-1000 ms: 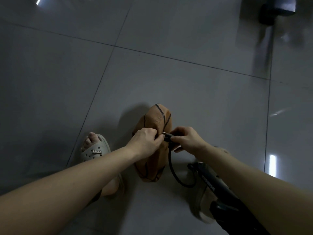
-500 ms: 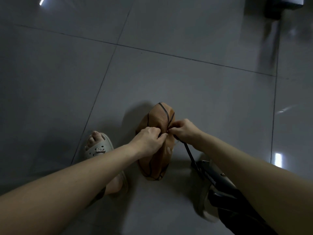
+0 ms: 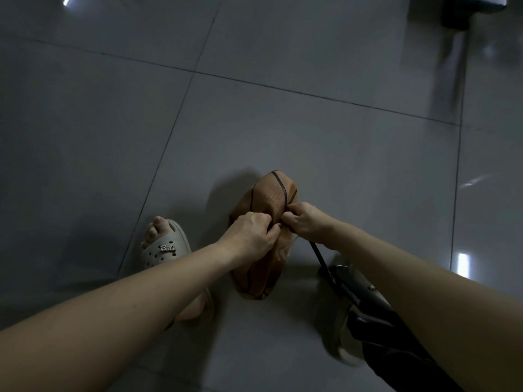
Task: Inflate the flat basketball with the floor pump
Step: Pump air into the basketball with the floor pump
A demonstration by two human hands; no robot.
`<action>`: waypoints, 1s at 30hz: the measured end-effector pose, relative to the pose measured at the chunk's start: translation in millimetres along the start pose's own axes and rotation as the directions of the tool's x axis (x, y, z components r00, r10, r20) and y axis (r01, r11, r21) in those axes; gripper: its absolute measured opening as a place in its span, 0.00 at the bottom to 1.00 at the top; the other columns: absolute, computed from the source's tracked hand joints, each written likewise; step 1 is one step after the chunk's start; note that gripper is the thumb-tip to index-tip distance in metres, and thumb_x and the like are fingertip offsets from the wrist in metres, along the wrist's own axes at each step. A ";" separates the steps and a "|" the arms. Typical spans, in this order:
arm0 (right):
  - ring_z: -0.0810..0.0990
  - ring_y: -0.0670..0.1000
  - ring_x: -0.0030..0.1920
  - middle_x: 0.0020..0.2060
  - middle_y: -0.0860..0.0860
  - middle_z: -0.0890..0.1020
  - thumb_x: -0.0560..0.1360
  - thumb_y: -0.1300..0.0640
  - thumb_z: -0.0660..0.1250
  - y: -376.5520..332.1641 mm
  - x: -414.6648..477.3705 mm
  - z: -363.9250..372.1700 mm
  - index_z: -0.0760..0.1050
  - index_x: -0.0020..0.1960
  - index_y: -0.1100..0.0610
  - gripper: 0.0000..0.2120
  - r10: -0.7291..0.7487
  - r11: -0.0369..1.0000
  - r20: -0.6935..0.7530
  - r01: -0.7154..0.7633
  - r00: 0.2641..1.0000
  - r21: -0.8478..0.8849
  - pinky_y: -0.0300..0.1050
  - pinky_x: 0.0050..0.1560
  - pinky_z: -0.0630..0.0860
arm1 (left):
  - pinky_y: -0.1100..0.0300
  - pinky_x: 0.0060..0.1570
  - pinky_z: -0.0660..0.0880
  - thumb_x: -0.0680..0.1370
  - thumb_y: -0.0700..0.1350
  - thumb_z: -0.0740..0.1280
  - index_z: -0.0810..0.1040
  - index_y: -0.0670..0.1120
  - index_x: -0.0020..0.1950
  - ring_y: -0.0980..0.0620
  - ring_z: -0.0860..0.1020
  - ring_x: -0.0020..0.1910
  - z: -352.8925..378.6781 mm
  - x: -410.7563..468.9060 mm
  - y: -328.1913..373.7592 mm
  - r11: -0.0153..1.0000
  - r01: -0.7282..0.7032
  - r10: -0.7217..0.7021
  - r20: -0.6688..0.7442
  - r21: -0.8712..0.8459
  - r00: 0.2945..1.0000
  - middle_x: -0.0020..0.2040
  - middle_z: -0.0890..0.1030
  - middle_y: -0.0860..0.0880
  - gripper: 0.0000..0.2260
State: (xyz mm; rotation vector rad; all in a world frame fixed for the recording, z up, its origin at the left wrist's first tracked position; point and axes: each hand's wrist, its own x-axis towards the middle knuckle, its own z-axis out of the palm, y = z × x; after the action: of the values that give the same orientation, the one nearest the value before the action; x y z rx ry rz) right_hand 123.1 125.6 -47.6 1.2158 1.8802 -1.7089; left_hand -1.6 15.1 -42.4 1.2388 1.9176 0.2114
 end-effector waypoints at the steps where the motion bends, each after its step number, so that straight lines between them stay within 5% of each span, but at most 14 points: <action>1: 0.71 0.51 0.36 0.36 0.54 0.74 0.80 0.58 0.60 0.1 -0.1 0.5 0.73 0.42 0.61 0.10 0.001 1.000 -0.005 -0.001 1.000 -0.002 0.44 0.36 0.68 | 0.59 0.30 0.65 0.84 0.53 0.61 0.73 0.46 0.38 0.54 0.74 0.33 0.6 0.3 1.2 1.000 -0.002 0.002 -0.001 0.006 1.000 0.35 0.75 0.50 0.18; 7: 0.69 0.54 0.35 0.35 0.56 0.72 0.80 0.57 0.59 2.0 1.3 3.7 0.72 0.41 0.60 0.11 0.036 0.999 -0.054 -0.035 0.998 0.027 0.48 0.36 0.66 | 0.58 0.34 0.63 0.84 0.53 0.60 0.70 0.49 0.35 0.53 0.72 0.34 1.9 1.4 6.2 0.999 0.018 -0.018 -0.003 0.034 1.000 0.35 0.72 0.52 0.18; 13: 0.66 0.47 0.27 0.29 0.51 0.69 0.81 0.56 0.57 4.4 -0.1 7.3 0.69 0.37 0.56 0.14 0.134 0.971 -0.023 -0.127 0.991 0.204 0.40 0.27 0.64 | 0.63 0.29 0.61 0.83 0.52 0.61 0.71 0.48 0.35 0.58 0.72 0.32 1.1 1.4 7.5 1.000 0.006 -0.006 -0.008 0.024 1.000 0.34 0.74 0.52 0.18; 23: 0.70 0.47 0.28 0.29 0.50 0.73 0.83 0.56 0.59 15.2 -8.8 4.7 0.75 0.44 0.60 0.13 0.067 0.918 0.024 -0.071 0.997 0.390 0.38 0.25 0.67 | 0.60 0.30 0.64 0.83 0.54 0.61 0.75 0.44 0.38 0.55 0.74 0.34 -5.9 3.8 6.3 0.999 0.035 -0.035 -0.016 0.013 0.999 0.35 0.76 0.49 0.19; 30: 0.72 0.49 0.33 0.33 0.54 0.74 0.78 0.59 0.64 15.2 -1.5 -3.6 0.76 0.42 0.61 0.08 -0.032 0.985 -0.054 0.041 0.998 0.165 0.42 0.34 0.70 | 0.58 0.30 0.63 0.82 0.53 0.62 0.73 0.45 0.35 0.49 0.76 0.35 -6.0 5.0 10.4 0.998 0.041 -0.038 -0.056 0.050 0.998 0.33 0.75 0.50 0.19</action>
State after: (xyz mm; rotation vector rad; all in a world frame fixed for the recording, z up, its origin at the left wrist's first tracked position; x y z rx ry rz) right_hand 136.4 127.1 -55.6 1.3056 1.8298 -1.9043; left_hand 0.4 26.1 -35.7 1.2391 2.0046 0.1780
